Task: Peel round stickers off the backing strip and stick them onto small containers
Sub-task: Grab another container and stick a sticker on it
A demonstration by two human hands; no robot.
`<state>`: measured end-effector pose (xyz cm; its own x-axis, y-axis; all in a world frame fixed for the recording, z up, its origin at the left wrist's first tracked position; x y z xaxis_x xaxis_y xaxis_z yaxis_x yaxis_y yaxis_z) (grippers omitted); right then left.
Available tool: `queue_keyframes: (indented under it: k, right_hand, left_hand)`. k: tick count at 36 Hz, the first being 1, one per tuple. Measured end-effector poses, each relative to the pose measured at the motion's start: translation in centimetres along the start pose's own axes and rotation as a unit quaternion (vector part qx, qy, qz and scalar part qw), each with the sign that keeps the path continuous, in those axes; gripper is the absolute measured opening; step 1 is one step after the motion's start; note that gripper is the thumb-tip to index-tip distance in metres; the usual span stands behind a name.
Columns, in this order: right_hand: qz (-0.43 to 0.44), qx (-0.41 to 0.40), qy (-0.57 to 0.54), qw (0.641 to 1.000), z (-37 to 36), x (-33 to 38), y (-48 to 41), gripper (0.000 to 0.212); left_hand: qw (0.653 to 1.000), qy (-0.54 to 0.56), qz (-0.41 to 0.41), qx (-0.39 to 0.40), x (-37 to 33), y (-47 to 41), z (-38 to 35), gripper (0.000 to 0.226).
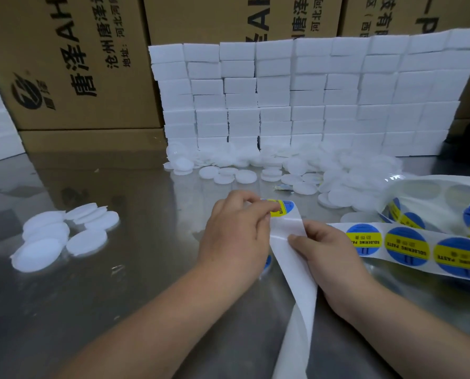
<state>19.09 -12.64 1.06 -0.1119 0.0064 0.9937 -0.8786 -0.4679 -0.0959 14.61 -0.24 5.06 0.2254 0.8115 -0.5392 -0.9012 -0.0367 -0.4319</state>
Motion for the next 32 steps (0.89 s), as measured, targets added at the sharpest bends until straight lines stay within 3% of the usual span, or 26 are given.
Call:
queue_keyframes:
  k: [8,13,24,32]
  right_hand:
    - [0.032,0.061,-0.018,0.997,-0.7,0.0,0.1,0.032]
    - [0.052,0.084,-0.001,0.995,-0.9,0.3,0.1,0.036]
    - [0.068,0.076,0.033,0.994,-1.0,0.6,0.6,0.038]
    - [0.093,0.077,0.032,0.992,-1.0,0.7,0.4,0.035]
  left_hand:
    - [0.994,-0.103,-0.030,-0.001,-0.2,0.5,0.1,0.032]
    - [0.993,-0.114,-0.023,-0.018,0.1,0.9,0.3,0.033]
    - [0.998,-0.059,-0.025,0.008,1.0,1.2,0.2,0.034]
    - [0.993,0.106,0.011,0.049,1.5,1.2,-0.4,0.012]
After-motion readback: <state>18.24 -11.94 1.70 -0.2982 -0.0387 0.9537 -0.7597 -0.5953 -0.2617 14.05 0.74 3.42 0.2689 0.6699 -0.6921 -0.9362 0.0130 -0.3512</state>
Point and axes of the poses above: each hand's wrist, its own y-axis away from the middle knuckle, its own z-axis out of the back of the hand, x = y × z, the point moved 4 cm from there along -y, towards the middle knuckle, and after that the axes turned 14 degrees about x, right-handed, at the moved point
